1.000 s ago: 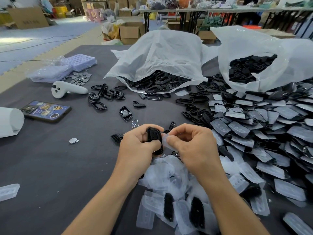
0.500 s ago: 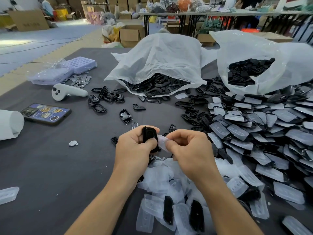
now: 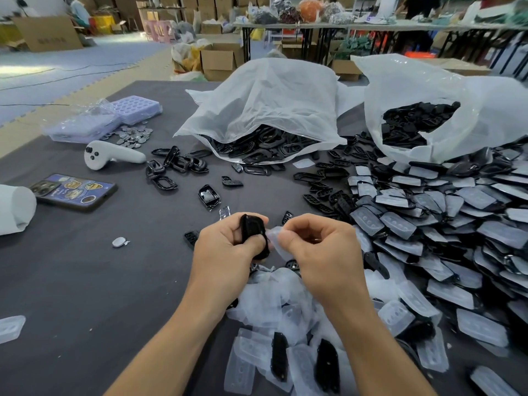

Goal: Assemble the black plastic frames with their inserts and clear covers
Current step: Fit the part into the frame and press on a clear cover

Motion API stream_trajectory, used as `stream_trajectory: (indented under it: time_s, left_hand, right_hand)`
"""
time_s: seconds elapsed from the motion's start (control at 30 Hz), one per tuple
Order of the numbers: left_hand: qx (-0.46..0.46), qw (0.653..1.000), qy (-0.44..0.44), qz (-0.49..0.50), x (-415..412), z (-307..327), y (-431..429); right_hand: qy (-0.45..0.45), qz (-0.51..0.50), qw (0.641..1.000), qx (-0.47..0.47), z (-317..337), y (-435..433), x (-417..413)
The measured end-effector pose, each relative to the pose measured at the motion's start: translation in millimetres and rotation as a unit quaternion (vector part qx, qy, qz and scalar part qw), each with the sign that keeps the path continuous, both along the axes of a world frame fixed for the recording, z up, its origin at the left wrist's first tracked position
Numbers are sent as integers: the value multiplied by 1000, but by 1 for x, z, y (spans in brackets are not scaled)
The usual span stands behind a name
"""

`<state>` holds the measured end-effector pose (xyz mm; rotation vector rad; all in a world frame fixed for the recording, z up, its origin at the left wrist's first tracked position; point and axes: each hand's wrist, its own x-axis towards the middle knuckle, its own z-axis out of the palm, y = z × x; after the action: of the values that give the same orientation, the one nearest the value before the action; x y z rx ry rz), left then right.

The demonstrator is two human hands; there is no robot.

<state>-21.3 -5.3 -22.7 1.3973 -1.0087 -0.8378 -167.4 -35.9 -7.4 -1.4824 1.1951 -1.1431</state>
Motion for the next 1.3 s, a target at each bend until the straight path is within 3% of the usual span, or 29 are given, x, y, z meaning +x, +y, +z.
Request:
stream_trajectory:
  time_s: [0.1, 0.3, 0.53, 0.8, 0.97, 1.3]
  left_hand:
    - [7, 1000, 14, 2, 0, -2, -1]
    - [-3, 999, 41, -18, -6, 0, 1]
    - [-56, 993, 67, -82, -15, 9, 8]
    - [-31, 982, 118, -145, -13, 10, 10]
    - [-25, 969, 189, -156, -13, 12, 10]
    - [-35, 977, 185, -101, -19, 13, 11]
  right_hand:
    - [-122, -5, 990, 74, 5, -3, -1]
    - [-208, 40, 966, 147, 2, 5, 10]
    - [-193, -28, 971, 139, -5, 10, 19]
    - [-168, -96, 975, 109, -6, 9, 21]
    - [-114, -125, 985, 44, -7, 11, 23]
    - [-73, -144, 987, 12, -3, 14, 25]
